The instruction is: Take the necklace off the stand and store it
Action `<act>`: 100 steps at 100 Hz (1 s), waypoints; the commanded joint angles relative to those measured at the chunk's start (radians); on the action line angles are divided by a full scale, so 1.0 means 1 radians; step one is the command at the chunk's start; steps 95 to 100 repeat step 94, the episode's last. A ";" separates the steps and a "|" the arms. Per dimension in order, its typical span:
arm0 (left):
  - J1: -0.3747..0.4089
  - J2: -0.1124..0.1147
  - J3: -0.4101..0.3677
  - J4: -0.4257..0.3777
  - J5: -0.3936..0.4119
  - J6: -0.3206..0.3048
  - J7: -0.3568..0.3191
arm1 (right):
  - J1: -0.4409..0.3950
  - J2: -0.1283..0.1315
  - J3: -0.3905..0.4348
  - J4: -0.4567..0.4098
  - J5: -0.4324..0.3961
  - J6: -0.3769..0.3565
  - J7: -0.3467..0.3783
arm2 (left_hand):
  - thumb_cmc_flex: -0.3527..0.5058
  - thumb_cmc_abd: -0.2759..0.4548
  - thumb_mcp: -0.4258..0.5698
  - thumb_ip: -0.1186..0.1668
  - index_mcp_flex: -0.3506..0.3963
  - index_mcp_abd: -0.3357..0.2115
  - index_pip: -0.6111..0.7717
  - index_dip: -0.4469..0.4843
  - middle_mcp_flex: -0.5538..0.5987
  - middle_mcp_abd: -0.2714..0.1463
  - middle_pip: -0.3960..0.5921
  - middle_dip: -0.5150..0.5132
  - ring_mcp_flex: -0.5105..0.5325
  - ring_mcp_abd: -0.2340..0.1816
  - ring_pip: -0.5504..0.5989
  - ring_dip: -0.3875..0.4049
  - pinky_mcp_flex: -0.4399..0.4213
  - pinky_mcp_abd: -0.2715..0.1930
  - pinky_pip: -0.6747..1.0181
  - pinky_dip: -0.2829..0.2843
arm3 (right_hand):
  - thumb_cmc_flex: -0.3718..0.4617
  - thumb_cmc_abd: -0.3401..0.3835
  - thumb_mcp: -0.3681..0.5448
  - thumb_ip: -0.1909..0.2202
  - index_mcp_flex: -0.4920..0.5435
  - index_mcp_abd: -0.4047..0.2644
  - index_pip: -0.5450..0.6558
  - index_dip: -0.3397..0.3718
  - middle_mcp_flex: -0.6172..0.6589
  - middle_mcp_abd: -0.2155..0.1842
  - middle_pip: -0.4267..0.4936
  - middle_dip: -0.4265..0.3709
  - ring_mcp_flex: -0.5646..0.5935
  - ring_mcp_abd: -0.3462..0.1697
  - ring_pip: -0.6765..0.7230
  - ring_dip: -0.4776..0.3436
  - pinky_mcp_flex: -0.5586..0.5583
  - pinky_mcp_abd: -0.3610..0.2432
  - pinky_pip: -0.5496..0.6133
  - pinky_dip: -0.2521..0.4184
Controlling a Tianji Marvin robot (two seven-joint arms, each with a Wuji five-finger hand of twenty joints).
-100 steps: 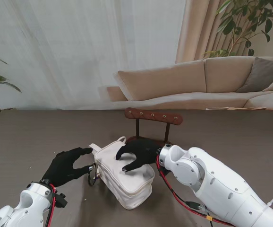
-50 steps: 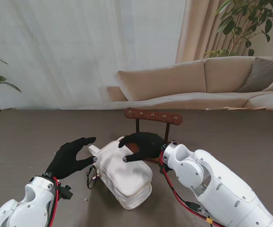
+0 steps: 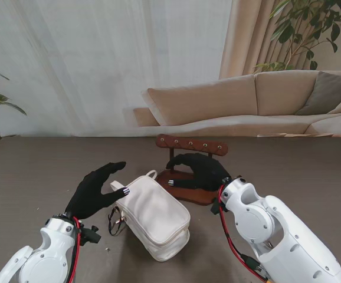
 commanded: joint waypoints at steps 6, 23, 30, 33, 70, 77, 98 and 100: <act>0.010 -0.008 0.003 0.000 -0.017 -0.017 -0.024 | -0.071 0.000 0.044 -0.018 0.011 -0.019 -0.028 | -0.016 0.031 -0.019 0.045 -0.027 0.005 -0.015 -0.003 -0.025 -0.011 -0.011 -0.012 -0.031 0.011 -0.019 -0.018 -0.010 -0.024 -0.039 0.009 | 0.007 -0.037 0.034 0.011 0.033 -0.001 0.009 0.013 0.037 0.009 0.009 0.023 0.026 0.000 0.009 0.019 -0.567 0.028 0.000 0.019; 0.014 -0.014 0.014 0.012 -0.036 -0.034 0.000 | -0.164 -0.014 0.124 -0.017 0.040 -0.054 -0.110 | -0.013 0.028 -0.019 0.045 -0.019 0.010 -0.011 0.001 -0.017 -0.010 -0.009 -0.012 -0.029 0.015 -0.015 -0.028 -0.010 -0.024 -0.039 0.010 | 0.035 -0.073 0.054 0.015 0.070 0.002 0.024 0.042 0.055 0.013 0.033 0.058 0.045 0.004 0.031 0.044 -0.561 0.037 0.011 0.036; 0.015 -0.014 0.018 0.017 -0.043 -0.037 0.000 | -0.194 -0.017 0.153 -0.013 0.045 -0.069 -0.134 | -0.012 0.029 -0.020 0.045 -0.012 0.011 -0.008 0.003 -0.017 -0.012 -0.009 -0.012 -0.030 0.012 -0.015 -0.032 -0.011 -0.026 -0.040 0.010 | 0.042 -0.077 0.058 0.017 0.074 0.003 0.025 0.048 0.056 0.013 0.035 0.065 0.046 0.005 0.034 0.049 -0.561 0.040 0.012 0.040; 0.016 -0.014 0.019 0.019 -0.045 -0.038 0.000 | -0.205 -0.019 0.164 -0.008 0.050 -0.080 -0.140 | -0.011 0.029 -0.020 0.045 -0.015 0.010 -0.009 0.003 -0.017 -0.013 -0.009 -0.012 -0.031 0.012 -0.015 -0.034 -0.011 -0.026 -0.040 0.010 | 0.046 -0.079 0.059 0.017 0.076 0.003 0.024 0.050 0.055 0.012 0.033 0.066 0.044 0.005 0.033 0.050 -0.562 0.041 0.011 0.041; 0.009 -0.015 0.032 0.045 -0.062 -0.045 -0.003 | -0.248 -0.032 0.222 0.037 0.085 -0.120 -0.198 | -0.003 0.030 -0.023 0.047 -0.008 0.014 -0.008 0.007 -0.015 -0.013 -0.009 -0.012 -0.031 0.013 -0.014 -0.047 -0.015 -0.031 -0.041 0.010 | 0.055 -0.075 0.050 0.016 0.083 0.009 -0.016 0.061 0.056 0.015 0.004 0.074 0.033 0.009 0.010 0.054 -0.571 0.045 -0.011 0.051; 0.007 -0.014 0.035 0.049 -0.062 -0.047 -0.003 | -0.250 -0.033 0.227 0.040 0.094 -0.121 -0.198 | -0.004 0.032 -0.024 0.047 -0.008 0.013 -0.008 0.007 -0.014 -0.014 -0.009 -0.012 -0.030 0.013 -0.013 -0.049 -0.015 -0.032 -0.041 0.011 | 0.056 -0.073 0.049 0.016 0.080 0.010 -0.019 0.062 0.055 0.014 0.002 0.074 0.028 0.009 0.006 0.053 -0.575 0.045 -0.015 0.052; 0.004 -0.011 0.034 0.054 -0.061 -0.051 -0.017 | -0.248 -0.035 0.231 0.048 0.096 -0.121 -0.205 | -0.003 0.034 -0.025 0.047 -0.007 0.012 -0.008 0.008 -0.016 -0.013 -0.009 -0.012 -0.031 0.012 -0.012 -0.049 -0.016 -0.034 -0.041 0.011 | 0.058 -0.073 0.047 0.016 0.083 0.010 -0.021 0.064 0.057 0.014 0.001 0.075 0.030 0.009 0.004 0.052 -0.576 0.046 -0.020 0.054; 0.004 -0.011 0.034 0.054 -0.061 -0.051 -0.017 | -0.248 -0.035 0.231 0.048 0.096 -0.121 -0.205 | -0.003 0.034 -0.025 0.047 -0.007 0.012 -0.008 0.008 -0.016 -0.013 -0.009 -0.012 -0.031 0.012 -0.012 -0.049 -0.016 -0.034 -0.041 0.011 | 0.058 -0.073 0.047 0.016 0.083 0.010 -0.021 0.064 0.057 0.014 0.001 0.075 0.030 0.009 0.004 0.052 -0.576 0.046 -0.020 0.054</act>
